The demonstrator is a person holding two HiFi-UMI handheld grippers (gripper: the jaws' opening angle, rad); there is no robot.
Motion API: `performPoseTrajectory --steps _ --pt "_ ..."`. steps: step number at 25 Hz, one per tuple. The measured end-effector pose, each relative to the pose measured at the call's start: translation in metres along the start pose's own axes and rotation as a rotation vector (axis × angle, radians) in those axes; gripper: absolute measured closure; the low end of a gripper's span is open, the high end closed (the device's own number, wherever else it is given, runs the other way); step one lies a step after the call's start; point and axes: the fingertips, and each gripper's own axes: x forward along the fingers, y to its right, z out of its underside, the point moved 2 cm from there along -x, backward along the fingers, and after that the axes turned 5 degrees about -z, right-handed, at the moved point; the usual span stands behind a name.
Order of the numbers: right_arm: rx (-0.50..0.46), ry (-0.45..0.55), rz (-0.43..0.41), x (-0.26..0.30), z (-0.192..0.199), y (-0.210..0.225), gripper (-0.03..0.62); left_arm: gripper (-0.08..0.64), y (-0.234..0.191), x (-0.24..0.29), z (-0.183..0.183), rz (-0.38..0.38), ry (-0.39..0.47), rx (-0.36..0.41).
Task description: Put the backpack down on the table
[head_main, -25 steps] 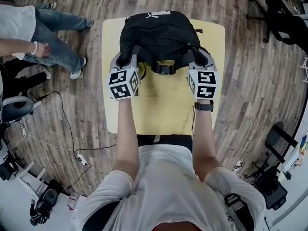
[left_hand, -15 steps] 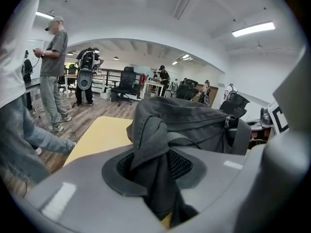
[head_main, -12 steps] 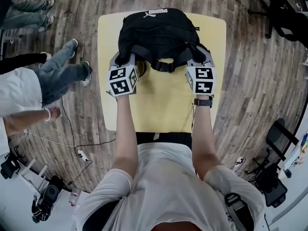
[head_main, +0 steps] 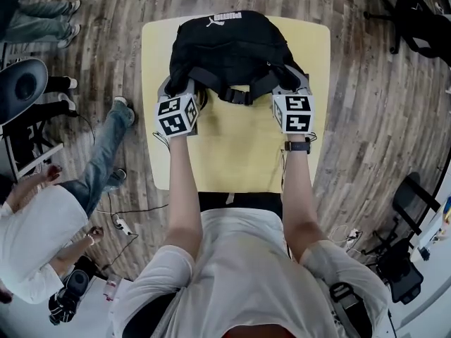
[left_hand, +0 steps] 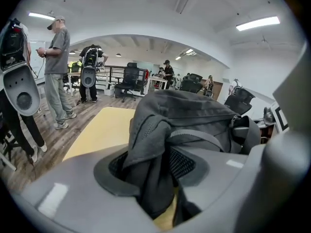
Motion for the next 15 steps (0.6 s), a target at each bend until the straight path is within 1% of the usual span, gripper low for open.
performPoseTrajectory --steps 3,4,5,6,8,11,15 --pt "0.032 -0.017 0.020 0.000 0.002 0.003 0.447 0.373 -0.003 0.001 0.001 -0.023 -0.015 0.006" --pt "0.041 -0.025 0.024 0.000 0.003 0.003 0.421 0.363 -0.004 0.001 0.001 -0.024 -0.020 0.000" --pt "0.046 -0.032 0.025 -0.001 0.003 0.002 0.381 0.356 -0.005 0.000 0.001 -0.021 -0.024 -0.015" --pt "0.049 -0.040 0.024 -0.002 0.003 0.001 0.357 0.353 -0.006 -0.002 0.001 -0.014 -0.025 -0.039" --pt "0.060 -0.055 0.015 -0.006 0.003 -0.001 0.342 0.342 -0.008 -0.006 -0.001 -0.002 -0.020 -0.090" --pt "0.117 -0.061 -0.009 -0.017 0.002 0.000 0.333 0.327 -0.010 -0.016 -0.003 0.004 -0.017 -0.113" --pt "0.181 -0.068 0.020 -0.038 0.004 0.006 0.331 0.306 -0.011 -0.029 -0.004 0.027 -0.013 -0.153"
